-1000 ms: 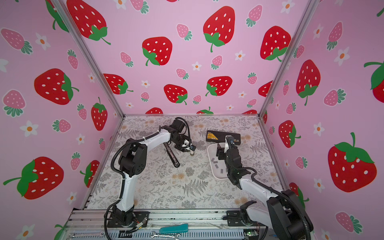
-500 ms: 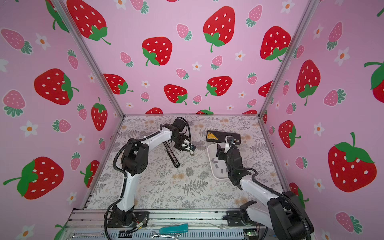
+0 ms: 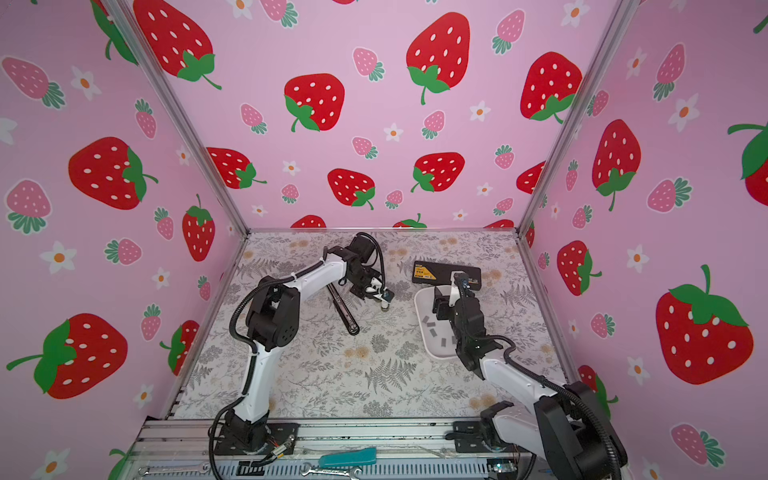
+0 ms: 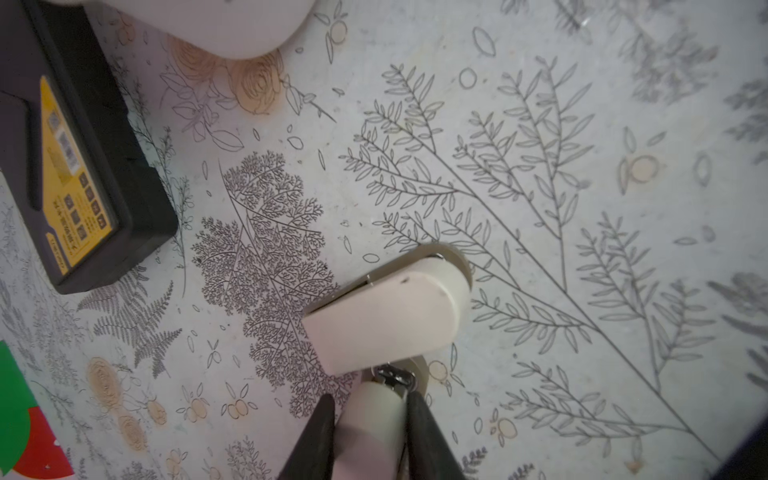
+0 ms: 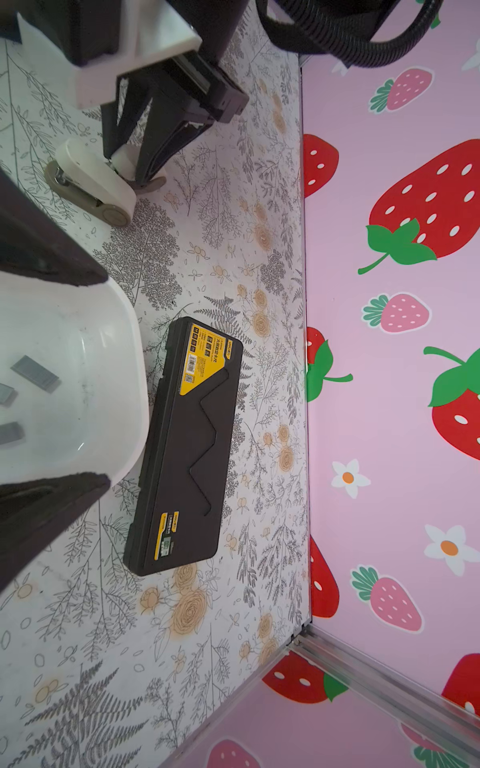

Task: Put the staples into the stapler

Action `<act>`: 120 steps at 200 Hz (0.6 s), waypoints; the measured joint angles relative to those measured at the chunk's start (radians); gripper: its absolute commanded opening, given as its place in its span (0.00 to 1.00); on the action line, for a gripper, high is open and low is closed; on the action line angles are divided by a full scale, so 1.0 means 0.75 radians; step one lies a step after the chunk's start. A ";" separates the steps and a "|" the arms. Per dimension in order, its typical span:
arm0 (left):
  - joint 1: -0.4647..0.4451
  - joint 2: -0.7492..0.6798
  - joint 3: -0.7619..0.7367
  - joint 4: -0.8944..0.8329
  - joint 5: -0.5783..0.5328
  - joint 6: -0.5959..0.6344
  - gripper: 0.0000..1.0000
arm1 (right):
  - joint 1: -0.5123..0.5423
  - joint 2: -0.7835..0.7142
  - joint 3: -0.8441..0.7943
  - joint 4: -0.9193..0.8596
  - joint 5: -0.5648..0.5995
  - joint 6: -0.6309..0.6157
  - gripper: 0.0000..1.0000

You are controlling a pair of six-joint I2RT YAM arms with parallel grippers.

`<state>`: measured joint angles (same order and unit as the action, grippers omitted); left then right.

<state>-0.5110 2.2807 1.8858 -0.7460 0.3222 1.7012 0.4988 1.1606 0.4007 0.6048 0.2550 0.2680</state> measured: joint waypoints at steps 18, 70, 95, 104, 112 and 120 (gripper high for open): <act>0.001 0.000 0.003 -0.007 0.004 -0.006 0.16 | 0.000 0.000 0.000 -0.001 -0.003 0.000 0.73; 0.021 -0.033 -0.022 -0.018 -0.003 -0.027 0.07 | 0.000 -0.018 0.000 -0.009 -0.013 0.032 0.70; 0.049 -0.145 -0.122 -0.017 -0.013 -0.048 0.07 | 0.000 -0.078 0.000 -0.015 -0.050 0.062 0.69; 0.059 -0.202 -0.165 -0.017 -0.021 -0.056 0.07 | 0.000 -0.097 0.000 -0.015 -0.066 0.074 0.68; 0.066 -0.257 -0.202 -0.018 -0.032 -0.064 0.01 | 0.000 -0.108 0.000 -0.015 -0.080 0.086 0.66; 0.067 -0.316 -0.233 -0.018 -0.041 -0.074 0.00 | 0.000 -0.112 0.001 -0.015 -0.095 0.100 0.64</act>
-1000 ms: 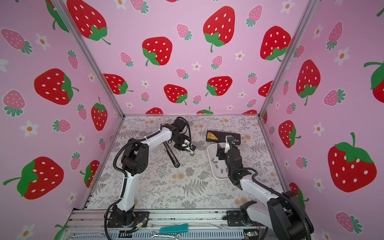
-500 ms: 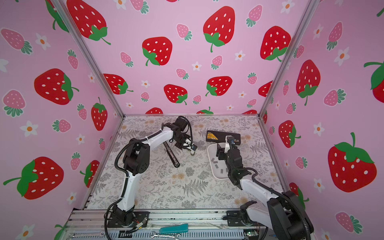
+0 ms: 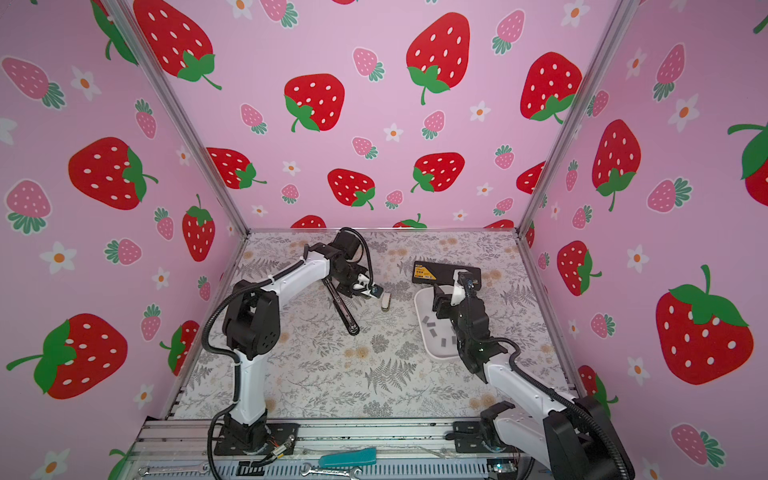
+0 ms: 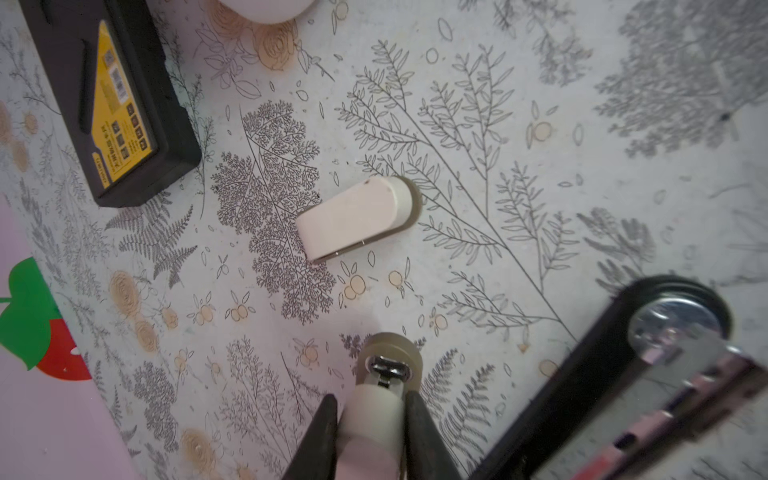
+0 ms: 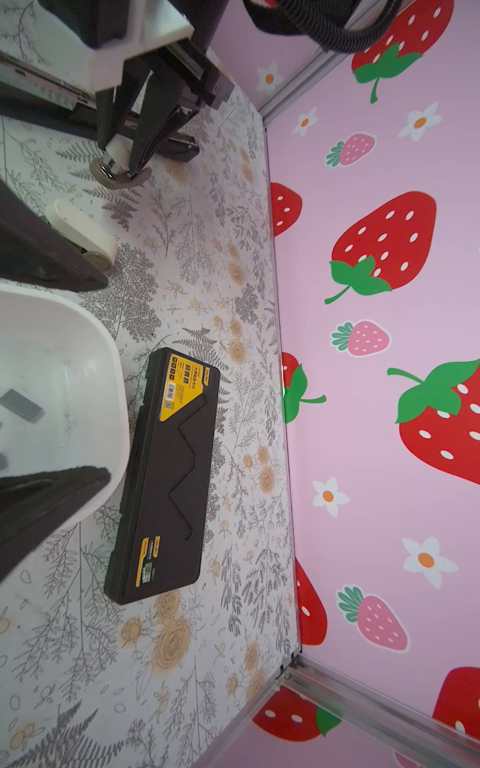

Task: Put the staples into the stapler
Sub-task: 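Lift the white pack with the left gripper while the right gripper approaches it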

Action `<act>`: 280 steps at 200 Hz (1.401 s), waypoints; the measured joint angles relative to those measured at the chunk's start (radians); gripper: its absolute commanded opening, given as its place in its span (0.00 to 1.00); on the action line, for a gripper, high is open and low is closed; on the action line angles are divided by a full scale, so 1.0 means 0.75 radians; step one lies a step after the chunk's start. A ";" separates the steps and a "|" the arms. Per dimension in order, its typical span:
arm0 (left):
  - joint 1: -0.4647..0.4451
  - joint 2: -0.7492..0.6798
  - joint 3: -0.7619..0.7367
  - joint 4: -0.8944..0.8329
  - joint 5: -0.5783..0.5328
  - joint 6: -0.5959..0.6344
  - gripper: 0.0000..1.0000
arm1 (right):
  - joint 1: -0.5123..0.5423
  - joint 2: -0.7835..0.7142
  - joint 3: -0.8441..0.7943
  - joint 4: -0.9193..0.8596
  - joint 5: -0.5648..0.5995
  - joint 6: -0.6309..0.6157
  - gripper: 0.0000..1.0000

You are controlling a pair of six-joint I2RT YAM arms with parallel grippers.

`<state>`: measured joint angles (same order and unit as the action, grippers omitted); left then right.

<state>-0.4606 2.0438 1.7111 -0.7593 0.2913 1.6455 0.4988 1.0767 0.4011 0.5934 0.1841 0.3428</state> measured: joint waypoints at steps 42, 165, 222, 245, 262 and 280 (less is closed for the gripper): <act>-0.034 -0.332 -0.210 0.137 -0.080 -0.130 0.00 | 0.001 -0.009 0.003 -0.033 -0.130 0.110 0.60; -0.479 -1.070 -0.597 0.279 -0.556 -0.739 0.00 | 0.409 -0.138 -0.072 0.168 -0.405 0.410 0.59; -0.494 -1.145 -0.689 0.274 -0.441 -0.810 0.00 | 0.476 -0.070 -0.072 0.225 -0.371 0.404 0.63; -0.494 -1.140 -0.706 0.279 -0.438 -0.810 0.00 | 0.476 -0.053 -0.064 0.227 -0.382 0.394 0.63; -0.495 -1.128 -0.709 0.279 -0.438 -0.820 0.00 | 0.477 -0.031 -0.044 0.234 -0.401 0.389 0.63; -0.494 -1.131 -0.717 0.281 -0.431 -0.833 0.00 | 0.490 -0.004 -0.014 0.240 -0.427 0.388 0.63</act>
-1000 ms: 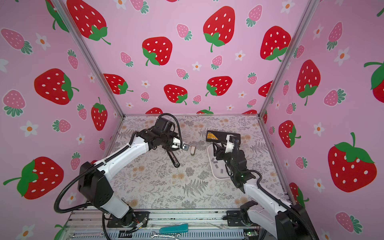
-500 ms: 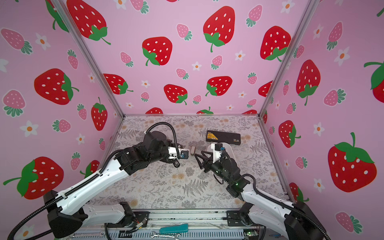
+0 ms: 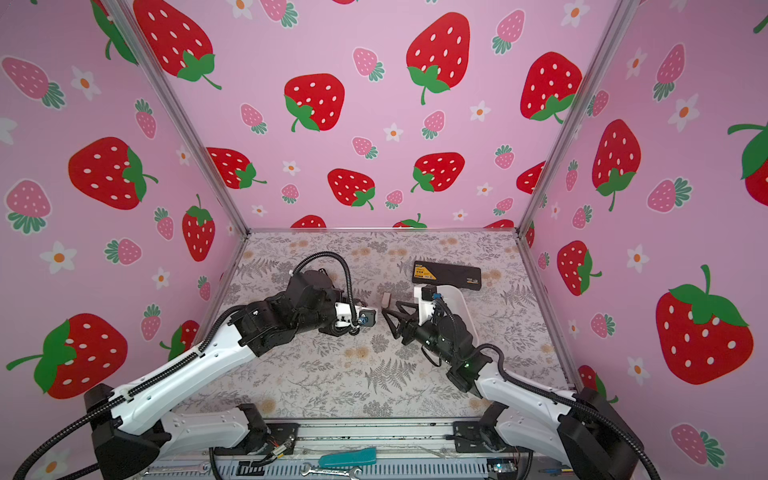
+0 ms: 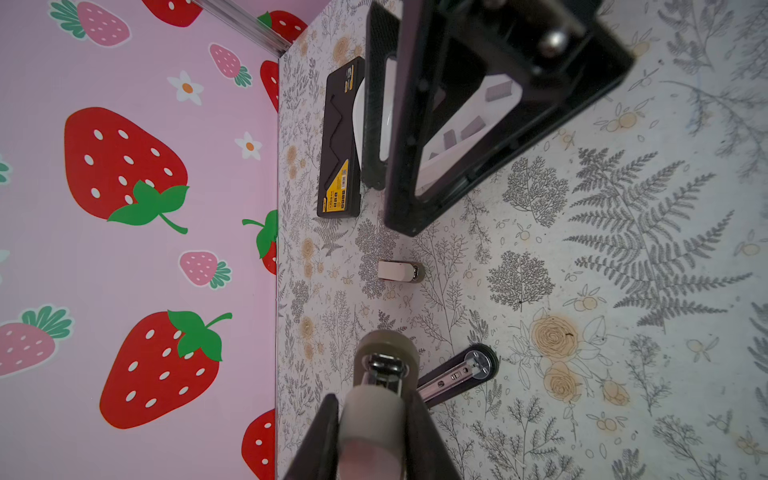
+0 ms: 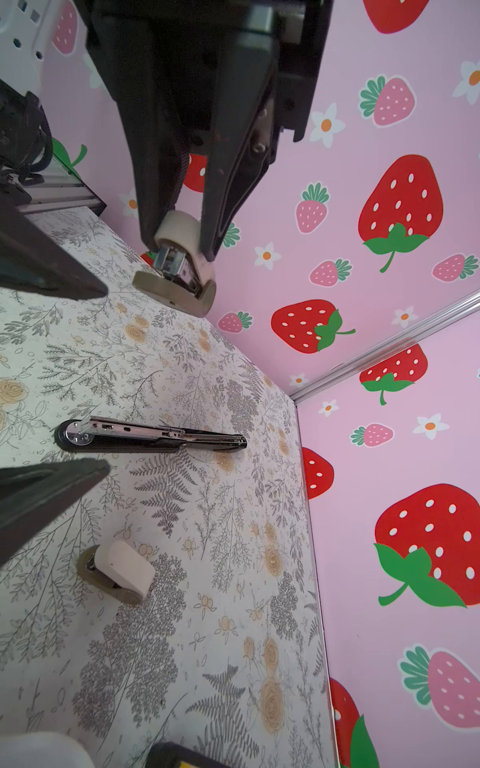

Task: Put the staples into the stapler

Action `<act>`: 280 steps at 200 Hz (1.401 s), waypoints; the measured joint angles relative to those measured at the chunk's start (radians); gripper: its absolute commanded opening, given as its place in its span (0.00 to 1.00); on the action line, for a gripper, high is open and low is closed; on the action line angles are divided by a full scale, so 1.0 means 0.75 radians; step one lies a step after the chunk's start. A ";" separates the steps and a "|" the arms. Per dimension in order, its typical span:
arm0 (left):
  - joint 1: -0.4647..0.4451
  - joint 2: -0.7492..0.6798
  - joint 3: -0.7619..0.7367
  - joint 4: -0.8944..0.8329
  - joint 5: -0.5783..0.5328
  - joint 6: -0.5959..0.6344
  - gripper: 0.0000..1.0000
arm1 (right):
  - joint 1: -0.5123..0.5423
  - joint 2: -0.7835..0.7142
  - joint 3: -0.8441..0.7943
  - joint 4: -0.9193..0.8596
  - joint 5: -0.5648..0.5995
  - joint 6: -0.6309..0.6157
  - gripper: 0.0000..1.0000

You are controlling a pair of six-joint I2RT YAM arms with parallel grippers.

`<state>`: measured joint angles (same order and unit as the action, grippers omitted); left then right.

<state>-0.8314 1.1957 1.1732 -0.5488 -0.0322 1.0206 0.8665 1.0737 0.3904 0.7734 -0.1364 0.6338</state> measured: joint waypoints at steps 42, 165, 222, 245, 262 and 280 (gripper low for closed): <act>-0.001 -0.028 -0.008 0.020 0.013 -0.001 0.00 | 0.055 0.051 0.032 0.037 -0.021 -0.004 0.62; -0.050 -0.035 -0.047 0.021 0.009 0.044 0.00 | 0.134 0.186 0.123 0.036 0.010 -0.012 0.55; -0.050 -0.060 -0.065 0.027 0.015 0.054 0.00 | 0.134 0.186 0.125 0.036 0.045 -0.012 0.54; -0.050 -0.060 -0.068 0.028 0.017 0.062 0.00 | 0.134 0.190 0.127 0.036 0.050 -0.012 0.53; -0.048 -0.061 -0.070 0.028 0.016 0.065 0.00 | 0.134 0.201 0.134 0.035 0.052 -0.012 0.52; -0.048 -0.074 -0.085 0.037 0.012 0.065 0.00 | 0.135 0.212 0.142 0.036 0.052 -0.012 0.52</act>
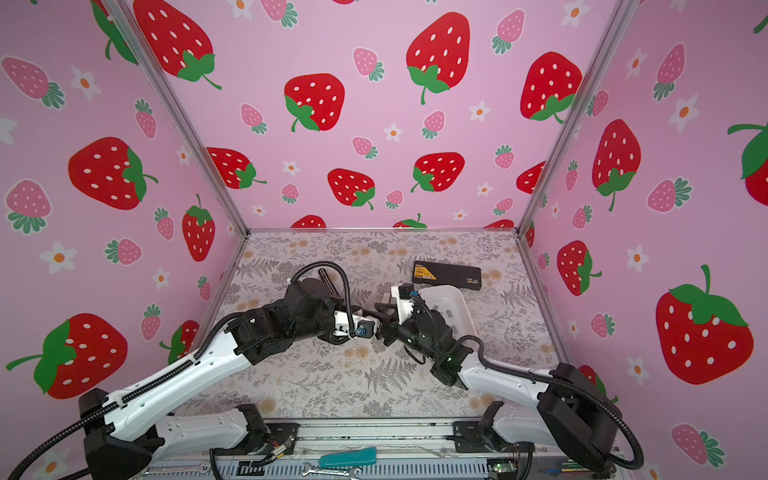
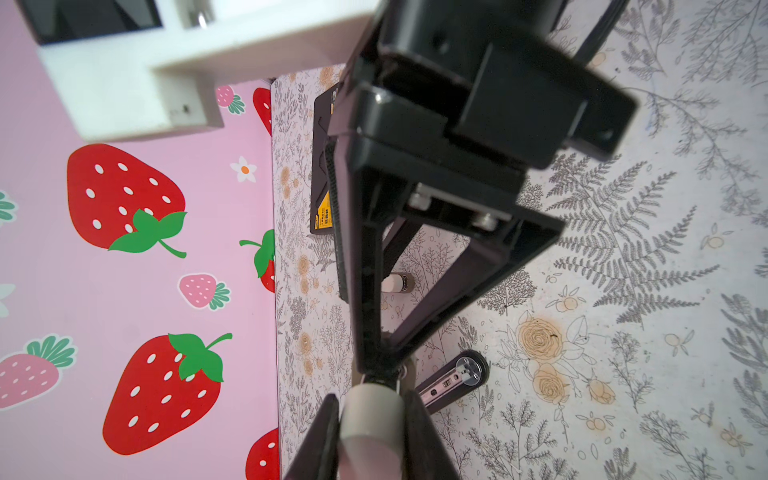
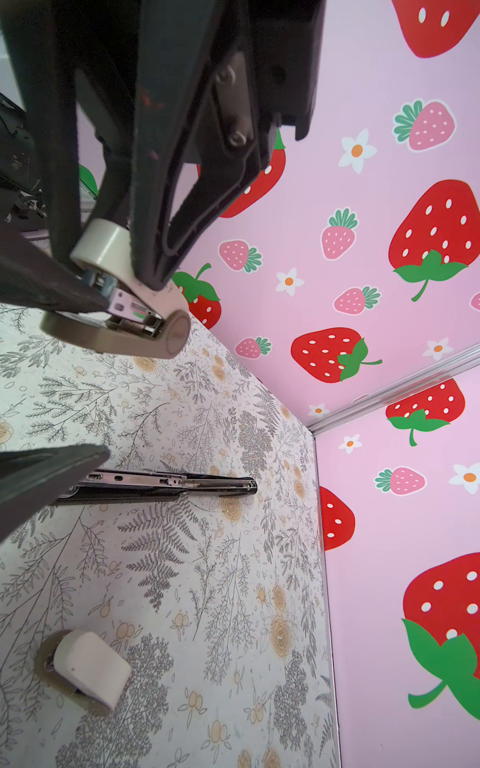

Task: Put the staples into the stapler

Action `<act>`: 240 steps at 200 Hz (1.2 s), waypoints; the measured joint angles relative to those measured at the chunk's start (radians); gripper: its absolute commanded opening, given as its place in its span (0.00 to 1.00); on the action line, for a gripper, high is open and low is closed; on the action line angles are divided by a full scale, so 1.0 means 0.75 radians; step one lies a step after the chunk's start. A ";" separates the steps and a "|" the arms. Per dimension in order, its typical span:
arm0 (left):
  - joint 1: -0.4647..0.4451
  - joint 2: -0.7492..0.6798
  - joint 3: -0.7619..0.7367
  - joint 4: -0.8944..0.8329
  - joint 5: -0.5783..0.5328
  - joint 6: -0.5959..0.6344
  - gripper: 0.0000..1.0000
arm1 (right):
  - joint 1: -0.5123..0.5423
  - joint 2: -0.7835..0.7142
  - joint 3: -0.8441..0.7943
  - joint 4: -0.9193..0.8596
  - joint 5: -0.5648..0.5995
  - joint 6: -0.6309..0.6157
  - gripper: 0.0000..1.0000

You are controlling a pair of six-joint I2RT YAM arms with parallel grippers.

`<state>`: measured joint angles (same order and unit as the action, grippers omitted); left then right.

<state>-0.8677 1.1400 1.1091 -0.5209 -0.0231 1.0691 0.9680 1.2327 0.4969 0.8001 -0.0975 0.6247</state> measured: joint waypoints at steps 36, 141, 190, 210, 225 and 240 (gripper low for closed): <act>0.003 -0.027 -0.008 0.000 -0.004 -0.001 0.00 | 0.006 0.021 0.022 0.007 0.003 0.000 0.52; 0.019 -0.078 -0.008 0.011 0.128 -0.037 0.00 | 0.004 0.104 0.036 -0.006 0.049 -0.001 0.53; 0.035 -0.078 -0.008 0.012 0.188 -0.064 0.00 | 0.004 0.135 0.059 -0.015 0.052 -0.001 0.52; 0.035 -0.078 -0.008 0.012 0.199 -0.067 0.00 | 0.004 0.135 0.059 -0.018 0.055 -0.001 0.52; 0.038 -0.078 -0.008 0.012 0.211 -0.071 0.00 | 0.004 0.135 0.060 -0.020 0.055 -0.001 0.52; 0.040 -0.078 -0.008 0.014 0.227 -0.078 0.00 | 0.004 0.136 0.060 -0.021 0.055 -0.002 0.52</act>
<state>-0.8375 1.0817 1.1034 -0.5102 0.1471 1.0107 0.9710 1.3350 0.5415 0.7845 -0.0563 0.6235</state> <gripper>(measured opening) 0.262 0.524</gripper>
